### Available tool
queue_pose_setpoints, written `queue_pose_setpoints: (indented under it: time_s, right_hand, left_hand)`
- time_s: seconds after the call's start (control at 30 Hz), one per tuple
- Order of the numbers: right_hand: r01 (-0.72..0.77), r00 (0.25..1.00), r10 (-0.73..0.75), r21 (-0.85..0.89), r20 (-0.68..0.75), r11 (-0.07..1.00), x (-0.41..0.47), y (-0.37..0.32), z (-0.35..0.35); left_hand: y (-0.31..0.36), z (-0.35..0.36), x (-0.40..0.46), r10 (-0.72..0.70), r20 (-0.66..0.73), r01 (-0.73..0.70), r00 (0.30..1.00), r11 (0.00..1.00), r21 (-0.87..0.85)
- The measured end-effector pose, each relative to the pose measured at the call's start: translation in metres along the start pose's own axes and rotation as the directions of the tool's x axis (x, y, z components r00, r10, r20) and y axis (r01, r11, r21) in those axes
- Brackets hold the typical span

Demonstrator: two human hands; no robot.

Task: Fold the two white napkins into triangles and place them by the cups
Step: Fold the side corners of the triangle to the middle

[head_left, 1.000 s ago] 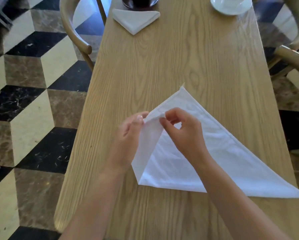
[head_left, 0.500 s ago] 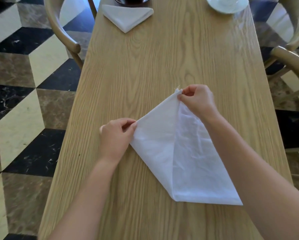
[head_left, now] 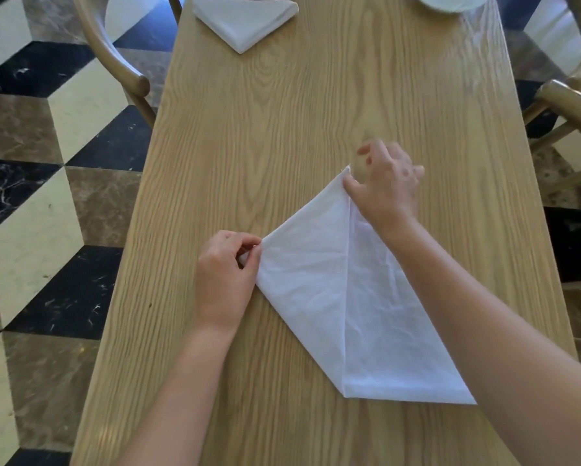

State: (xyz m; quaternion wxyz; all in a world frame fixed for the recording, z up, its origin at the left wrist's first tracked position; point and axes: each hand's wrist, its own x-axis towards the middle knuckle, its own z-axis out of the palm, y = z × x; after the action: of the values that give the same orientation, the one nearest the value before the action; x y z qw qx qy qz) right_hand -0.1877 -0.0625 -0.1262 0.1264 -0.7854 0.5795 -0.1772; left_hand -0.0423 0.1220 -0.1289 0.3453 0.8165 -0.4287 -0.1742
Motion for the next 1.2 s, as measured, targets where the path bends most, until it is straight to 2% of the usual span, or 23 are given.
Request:
queue_pose_setpoints:
  time_s: [0.07,0.13,0.2,0.23,0.33,0.4,0.43,0.53,0.67,0.8,0.93,1.1,1.17,1.2]
  right_hand:
    - [0.257,0.962,-0.262,-0.059,-0.079,0.965,-0.010,-0.004,0.002]
    - [0.452,0.891,-0.442,-0.127,0.104,0.883,-0.017,-0.007,0.009]
    - [0.461,0.860,-0.403,-0.140,0.313,0.876,-0.020,-0.004,0.020]
    - [0.426,0.861,-0.354,-0.138,0.366,0.894,-0.020,-0.001,0.025]
    - [0.406,0.866,-0.329,-0.144,0.377,0.903,-0.021,0.005,0.034]
    - [0.416,0.866,-0.339,-0.152,0.368,0.897,-0.021,0.005,0.034]
    - [0.416,0.866,-0.340,-0.151,0.366,0.897,-0.021,0.005,0.034]
    - [0.410,0.866,-0.336,-0.141,0.370,0.901,-0.021,0.005,0.033]
    - [0.423,0.858,-0.340,-0.153,0.386,0.893,-0.021,0.005,0.031]
    - [0.419,0.856,-0.346,-0.123,0.384,0.900,-0.020,0.005,0.030]
    - [0.416,0.857,-0.344,-0.123,0.384,0.901,-0.021,0.004,0.029]
    - [0.417,0.858,-0.344,-0.126,0.382,0.900,-0.020,0.004,0.029]
    - [0.416,0.858,-0.343,-0.125,0.382,0.901,-0.020,0.005,0.030]
    - [0.416,0.859,-0.344,-0.127,0.380,0.900,-0.021,0.005,0.030]
  left_hand:
    - [0.000,0.000,-0.001,0.016,-0.004,-0.016,1.000,1.000,0.005]
    - [-0.002,0.000,-0.001,0.035,-0.006,-0.035,0.999,0.999,0.018]
    - [-0.006,0.000,-0.003,0.058,-0.011,-0.057,0.998,0.998,0.032]
    - [-0.008,0.000,-0.004,0.067,-0.014,-0.067,0.998,0.997,0.038]
    - [-0.014,-0.003,-0.009,0.122,-0.046,-0.117,0.991,0.988,0.105]
    - [-0.013,0.001,-0.004,0.244,-0.026,-0.230,0.970,0.942,0.242]
    - [-0.008,0.005,0.001,0.323,0.041,-0.321,0.945,0.901,0.291]
    - [0.013,0.024,0.013,0.445,0.352,-0.554,0.824,0.765,0.329]
    - [0.012,0.042,-0.012,0.443,0.666,-0.752,0.600,0.596,0.281]
    - [0.001,0.029,-0.034,0.506,0.789,-0.913,0.350,0.374,0.165]
    - [-0.004,0.017,-0.065,0.527,0.823,-0.945,0.213,0.325,0.036]
    - [-0.015,0.005,-0.113,0.516,0.841,-0.947,0.161,0.321,-0.015]
    - [-0.010,0.002,-0.118,0.556,0.807,-0.929,0.199,0.369,-0.026]
    - [-0.004,0.003,-0.115,0.582,0.767,-0.904,0.270,0.427,-0.006]
